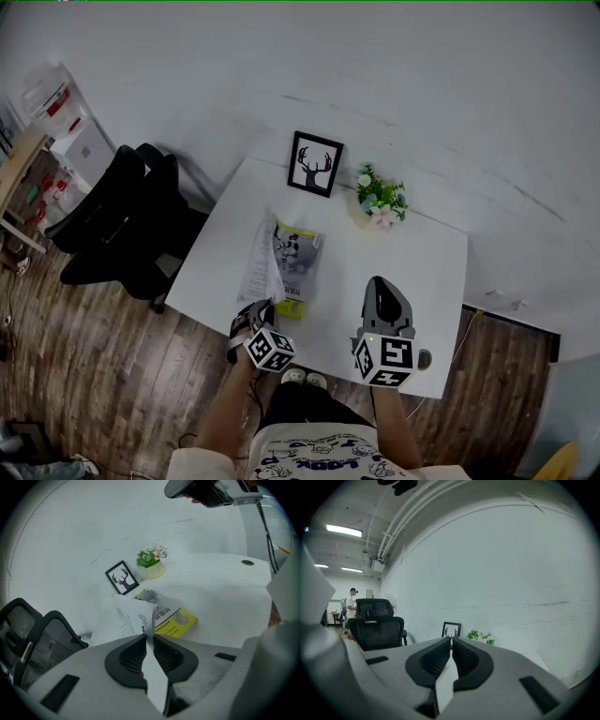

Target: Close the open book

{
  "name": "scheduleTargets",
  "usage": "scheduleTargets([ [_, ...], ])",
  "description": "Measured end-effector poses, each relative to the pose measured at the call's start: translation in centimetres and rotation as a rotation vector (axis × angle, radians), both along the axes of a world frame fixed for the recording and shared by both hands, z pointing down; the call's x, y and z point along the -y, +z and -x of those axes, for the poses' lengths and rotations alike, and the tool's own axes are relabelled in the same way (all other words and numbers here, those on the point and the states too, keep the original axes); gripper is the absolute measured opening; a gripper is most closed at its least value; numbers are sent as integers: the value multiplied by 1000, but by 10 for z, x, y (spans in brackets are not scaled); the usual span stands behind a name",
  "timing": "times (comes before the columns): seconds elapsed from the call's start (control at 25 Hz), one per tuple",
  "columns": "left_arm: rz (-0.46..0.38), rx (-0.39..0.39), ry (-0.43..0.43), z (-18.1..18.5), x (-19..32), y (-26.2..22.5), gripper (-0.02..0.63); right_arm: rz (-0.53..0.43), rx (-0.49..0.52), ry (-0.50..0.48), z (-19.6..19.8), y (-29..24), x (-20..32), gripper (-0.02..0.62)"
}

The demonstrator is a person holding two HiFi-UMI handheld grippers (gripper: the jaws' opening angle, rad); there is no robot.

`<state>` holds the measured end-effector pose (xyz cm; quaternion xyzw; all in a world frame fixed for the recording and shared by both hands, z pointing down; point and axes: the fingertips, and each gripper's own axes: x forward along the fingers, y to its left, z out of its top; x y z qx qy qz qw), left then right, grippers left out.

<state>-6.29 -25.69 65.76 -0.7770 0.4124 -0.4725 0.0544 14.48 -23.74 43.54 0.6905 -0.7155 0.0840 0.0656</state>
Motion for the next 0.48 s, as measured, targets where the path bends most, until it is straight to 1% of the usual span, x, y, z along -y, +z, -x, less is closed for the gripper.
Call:
scheduleTargets([
  [0.24,23,-12,-37,5,2,4,52,-1,0,4,1,0,0,31],
  [0.48,57,-69,-104,10,4,7,57,-1,-1,11,0,-1,-1,31],
])
